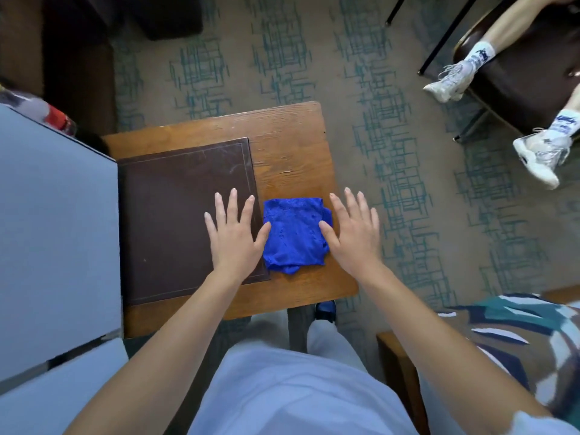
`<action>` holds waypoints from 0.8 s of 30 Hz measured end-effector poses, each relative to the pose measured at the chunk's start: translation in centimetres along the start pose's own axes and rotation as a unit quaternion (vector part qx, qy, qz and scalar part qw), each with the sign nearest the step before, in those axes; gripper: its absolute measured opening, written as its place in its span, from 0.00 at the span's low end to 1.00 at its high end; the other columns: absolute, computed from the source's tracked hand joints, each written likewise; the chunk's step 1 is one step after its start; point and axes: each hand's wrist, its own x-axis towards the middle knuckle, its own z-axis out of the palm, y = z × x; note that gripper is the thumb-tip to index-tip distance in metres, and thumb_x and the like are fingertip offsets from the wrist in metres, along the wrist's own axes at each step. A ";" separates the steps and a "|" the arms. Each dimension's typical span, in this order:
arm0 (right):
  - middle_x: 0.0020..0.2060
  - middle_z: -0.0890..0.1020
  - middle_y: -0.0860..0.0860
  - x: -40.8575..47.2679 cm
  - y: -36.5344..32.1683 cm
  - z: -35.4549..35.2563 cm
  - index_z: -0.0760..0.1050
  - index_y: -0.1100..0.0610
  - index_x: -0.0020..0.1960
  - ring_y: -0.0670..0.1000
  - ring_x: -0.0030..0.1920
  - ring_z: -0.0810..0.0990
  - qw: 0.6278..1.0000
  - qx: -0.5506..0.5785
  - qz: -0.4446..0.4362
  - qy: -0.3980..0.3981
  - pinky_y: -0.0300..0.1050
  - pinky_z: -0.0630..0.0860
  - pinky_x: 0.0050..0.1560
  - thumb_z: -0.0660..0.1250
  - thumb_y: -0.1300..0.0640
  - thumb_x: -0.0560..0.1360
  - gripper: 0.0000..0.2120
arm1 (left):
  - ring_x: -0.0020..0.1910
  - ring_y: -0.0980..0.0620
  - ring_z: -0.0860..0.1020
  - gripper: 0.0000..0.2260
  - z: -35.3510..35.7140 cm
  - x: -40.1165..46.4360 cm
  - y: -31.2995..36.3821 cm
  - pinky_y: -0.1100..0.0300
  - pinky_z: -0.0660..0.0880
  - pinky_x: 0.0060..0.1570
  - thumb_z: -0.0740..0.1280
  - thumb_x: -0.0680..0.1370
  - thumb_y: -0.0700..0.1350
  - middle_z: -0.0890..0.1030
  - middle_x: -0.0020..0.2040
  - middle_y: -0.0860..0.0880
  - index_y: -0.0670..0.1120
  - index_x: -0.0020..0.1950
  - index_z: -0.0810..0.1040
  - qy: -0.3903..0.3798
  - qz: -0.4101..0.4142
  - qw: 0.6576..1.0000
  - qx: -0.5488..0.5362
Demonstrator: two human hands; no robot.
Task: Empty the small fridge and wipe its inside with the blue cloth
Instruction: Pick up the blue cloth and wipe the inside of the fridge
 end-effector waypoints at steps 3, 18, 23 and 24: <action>0.82 0.62 0.55 1.2 -0.2 1.3 0.62 0.49 0.82 0.61 0.83 0.56 0.999 -0.020 0.018 -0.033 0.66 0.57 0.79 0.54 0.38 0.81 0.32 | 0.84 0.40 0.43 0.31 1.3 1.7 -0.3 0.35 0.48 0.80 0.54 0.83 0.64 0.51 0.85 0.45 0.51 0.83 0.59 -0.060 0.017 0.998 0.016; 0.80 0.65 0.56 3.9 -3.0 3.2 0.64 0.52 0.81 0.59 0.77 0.66 0.994 0.007 0.023 -0.108 0.58 0.69 0.72 0.70 0.52 0.78 0.33 | 0.83 0.39 0.51 0.30 2.1 5.8 0.4 0.36 0.51 0.80 0.63 0.82 0.59 0.62 0.82 0.47 0.48 0.81 0.63 -0.133 0.166 0.970 0.120; 0.75 0.71 0.52 4.0 -3.4 3.5 0.63 0.51 0.81 0.57 0.70 0.72 0.994 0.010 0.019 -0.109 0.56 0.73 0.68 0.70 0.53 0.76 0.35 | 0.79 0.40 0.64 0.28 2.5 4.9 0.4 0.39 0.59 0.78 0.68 0.81 0.52 0.72 0.76 0.45 0.46 0.79 0.67 -0.118 0.153 0.978 0.084; 0.73 0.72 0.51 4.1 -3.4 3.4 0.63 0.51 0.81 0.57 0.69 0.72 0.994 0.010 0.022 -0.110 0.55 0.73 0.68 0.70 0.53 0.76 0.35 | 0.76 0.40 0.68 0.28 2.5 4.8 0.5 0.41 0.63 0.76 0.68 0.80 0.51 0.75 0.73 0.45 0.45 0.79 0.68 -0.112 0.147 0.980 0.079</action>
